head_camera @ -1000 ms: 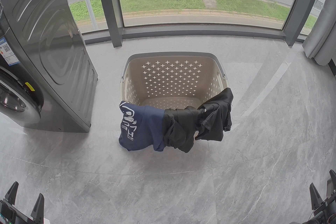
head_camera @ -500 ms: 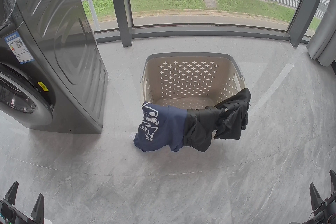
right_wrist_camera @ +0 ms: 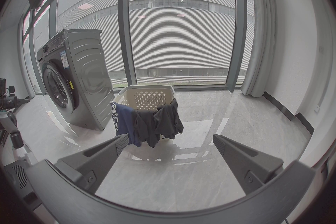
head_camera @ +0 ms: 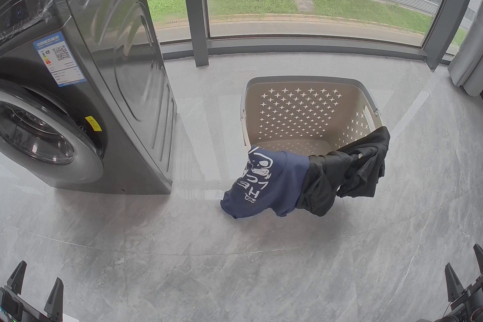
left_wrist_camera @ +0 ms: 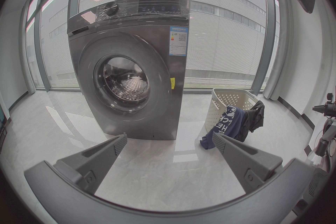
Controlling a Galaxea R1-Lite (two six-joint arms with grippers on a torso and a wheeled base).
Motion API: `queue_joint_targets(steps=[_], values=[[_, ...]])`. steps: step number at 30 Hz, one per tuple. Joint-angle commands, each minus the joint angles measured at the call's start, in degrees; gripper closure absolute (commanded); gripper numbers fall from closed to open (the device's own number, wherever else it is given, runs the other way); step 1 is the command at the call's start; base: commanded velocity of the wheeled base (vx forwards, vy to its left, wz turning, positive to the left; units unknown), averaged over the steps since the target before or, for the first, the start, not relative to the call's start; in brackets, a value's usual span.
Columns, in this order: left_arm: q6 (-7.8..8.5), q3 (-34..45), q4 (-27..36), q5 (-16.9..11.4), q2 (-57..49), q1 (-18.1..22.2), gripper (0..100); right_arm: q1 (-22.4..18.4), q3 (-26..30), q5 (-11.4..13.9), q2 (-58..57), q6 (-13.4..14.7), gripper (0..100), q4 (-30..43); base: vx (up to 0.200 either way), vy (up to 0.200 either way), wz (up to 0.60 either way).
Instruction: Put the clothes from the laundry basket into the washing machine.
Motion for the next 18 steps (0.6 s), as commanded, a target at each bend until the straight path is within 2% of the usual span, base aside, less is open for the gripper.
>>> queue_joint_targets(steps=[1, 18], values=[[-0.02, 0.84, 0.02, 0.01, -0.51, 0.0, 0, 0.04, 0.92, 0.01, -0.93, -0.02, 0, -0.02, 0.0, 0.2, 0.0], [-0.02, 0.84, 0.02, 0.01, -0.51, 0.0, 0, -0.05, 0.92, 0.01, -0.93, -0.02, 0, -0.02, 0.0, 0.2, 0.0]])
